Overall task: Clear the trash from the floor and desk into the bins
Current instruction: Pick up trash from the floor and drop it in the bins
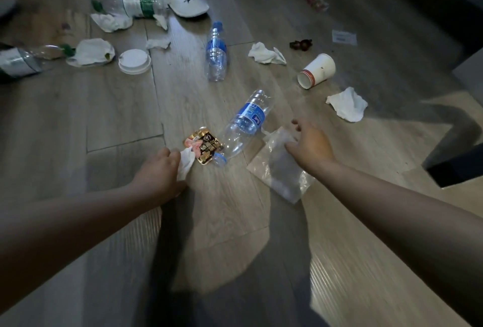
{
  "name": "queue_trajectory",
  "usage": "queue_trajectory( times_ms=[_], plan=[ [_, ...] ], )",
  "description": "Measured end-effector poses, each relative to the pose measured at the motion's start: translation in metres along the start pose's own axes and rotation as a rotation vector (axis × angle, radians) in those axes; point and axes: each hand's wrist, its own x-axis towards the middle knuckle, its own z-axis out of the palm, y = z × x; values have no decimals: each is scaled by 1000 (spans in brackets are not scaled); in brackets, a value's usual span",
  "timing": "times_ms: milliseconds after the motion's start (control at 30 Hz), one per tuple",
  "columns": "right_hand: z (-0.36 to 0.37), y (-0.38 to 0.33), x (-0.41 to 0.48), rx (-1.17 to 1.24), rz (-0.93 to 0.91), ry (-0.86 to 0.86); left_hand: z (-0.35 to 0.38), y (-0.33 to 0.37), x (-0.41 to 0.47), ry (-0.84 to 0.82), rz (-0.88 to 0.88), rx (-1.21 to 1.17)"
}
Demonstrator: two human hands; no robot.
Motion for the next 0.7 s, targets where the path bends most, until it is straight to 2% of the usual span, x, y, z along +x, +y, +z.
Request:
queue_trajectory(
  times_ms=[167,233,333,567,700],
  plan=[
    [21,11,4,-160,88,-178,-3,-3,14,83,5,-110],
    [27,17,5,-243,49,-225,-6,1,22,113,-1,-180],
    [31,21,8,-313,-46,-192,-8,9,36,140,-50,-271],
    [32,24,19,-149,-57,-192,-12,27,55,-5,-181,-418],
    [30,28,20,-43,10,-188,-13,28,58,10,-179,-342]
  ],
)
